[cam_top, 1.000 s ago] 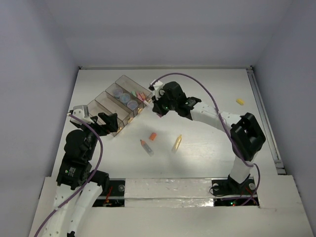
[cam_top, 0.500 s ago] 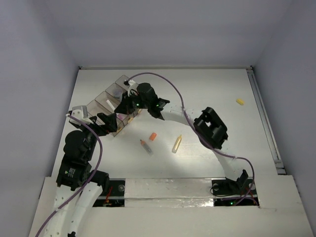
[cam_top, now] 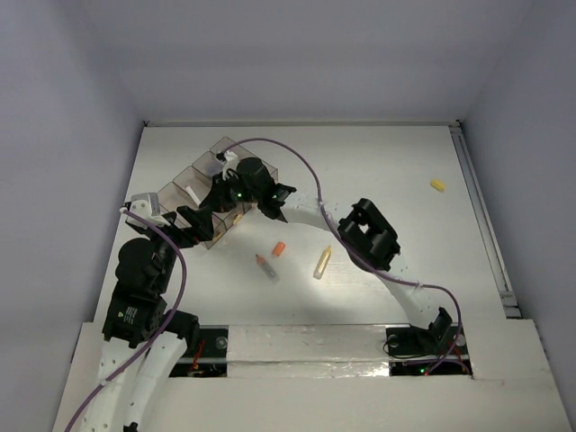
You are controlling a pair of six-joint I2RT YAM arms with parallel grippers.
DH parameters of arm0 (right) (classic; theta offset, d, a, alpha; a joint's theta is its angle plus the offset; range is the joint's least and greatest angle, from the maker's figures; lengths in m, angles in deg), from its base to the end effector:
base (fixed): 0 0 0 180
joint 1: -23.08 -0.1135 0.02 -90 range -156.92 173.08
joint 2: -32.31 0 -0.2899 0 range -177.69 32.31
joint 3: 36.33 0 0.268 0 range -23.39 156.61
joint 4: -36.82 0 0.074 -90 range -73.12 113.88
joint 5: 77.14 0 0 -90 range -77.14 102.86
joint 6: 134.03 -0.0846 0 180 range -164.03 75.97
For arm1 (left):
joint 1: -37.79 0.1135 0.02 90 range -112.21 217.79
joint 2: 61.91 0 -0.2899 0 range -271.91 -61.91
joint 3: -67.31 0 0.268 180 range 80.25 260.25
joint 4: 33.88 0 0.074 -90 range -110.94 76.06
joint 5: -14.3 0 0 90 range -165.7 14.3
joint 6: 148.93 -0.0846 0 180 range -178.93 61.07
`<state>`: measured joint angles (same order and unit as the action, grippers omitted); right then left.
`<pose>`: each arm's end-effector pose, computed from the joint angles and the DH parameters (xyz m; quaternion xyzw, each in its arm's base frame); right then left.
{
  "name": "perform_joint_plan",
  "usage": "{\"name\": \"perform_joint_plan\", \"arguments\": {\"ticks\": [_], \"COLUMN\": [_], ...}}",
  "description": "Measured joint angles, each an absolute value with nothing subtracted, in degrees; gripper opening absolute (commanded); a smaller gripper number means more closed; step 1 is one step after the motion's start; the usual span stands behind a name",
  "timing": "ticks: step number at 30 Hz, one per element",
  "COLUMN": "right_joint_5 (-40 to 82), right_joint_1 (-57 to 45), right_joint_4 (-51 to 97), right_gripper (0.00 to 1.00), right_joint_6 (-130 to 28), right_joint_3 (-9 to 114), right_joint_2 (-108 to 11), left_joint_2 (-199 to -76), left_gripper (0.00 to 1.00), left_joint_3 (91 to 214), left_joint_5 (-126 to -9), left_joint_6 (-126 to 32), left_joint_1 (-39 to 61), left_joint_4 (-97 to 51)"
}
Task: Sort the stationery into containers
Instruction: Place the pen in the storage box, then pick up the pen from the center of the board.
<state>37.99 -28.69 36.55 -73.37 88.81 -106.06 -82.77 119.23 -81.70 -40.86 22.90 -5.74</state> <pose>0.3703 0.5281 0.2096 -0.2812 0.7257 0.5227 0.3480 0.1343 -0.0266 0.3631 -0.0570 0.6866 -0.1708 0.7044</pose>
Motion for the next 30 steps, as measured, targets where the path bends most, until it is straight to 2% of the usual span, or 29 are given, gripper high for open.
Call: {"name": "perform_joint_plan", "arguments": {"ticks": [1,6,7,10,15,19,25,30], "right_joint_5": [37.90,37.33,37.18,36.76,35.80,33.83,29.99,26.99], "right_joint_1": [-28.80,-29.28,-29.45,-29.50,-29.50,-29.50,-28.58,-26.15], "right_joint_4": [36.48,36.33,36.29,36.11,36.24,36.40,38.23,41.51], "right_gripper": [0.28,0.44,0.52,0.58,0.59,0.51,0.39,0.37], "right_joint_6": [-73.52,-73.63,-73.50,-73.22,-72.71,-71.66,-70.27,-68.65], "right_joint_3": [89.08,89.62,89.62,89.62,89.30,84.55,70.04,58.89], "right_joint_2": [-106.06,-106.06,-106.06,-106.06,-105.90,-103.04,-91.13,-79.37], "left_joint_2": [-82.77,-82.77,-82.77,-82.77,-82.77,-82.77,-82.77,-82.86], "left_gripper": [0.99,0.99,0.99,0.99,0.99,0.98,0.95,0.93], "left_joint_3": [119.23,119.23,119.23,119.23,119.23,119.23,119.23,119.23], "left_joint_5": [-81.70,-81.61,-81.55,-81.50,-81.46,-81.44,-80.89,-80.59], "left_joint_6": [-40.86,-40.86,-40.89,-40.89,-40.86,-40.89,-40.95,-41.04], "left_joint_1": [22.90,22.90,22.90,22.90,22.90,22.90,22.90,22.90], "left_joint_4": [-5.74,-5.72,-5.74,-5.72,-5.74,-5.74,-5.89,-6.17]}}
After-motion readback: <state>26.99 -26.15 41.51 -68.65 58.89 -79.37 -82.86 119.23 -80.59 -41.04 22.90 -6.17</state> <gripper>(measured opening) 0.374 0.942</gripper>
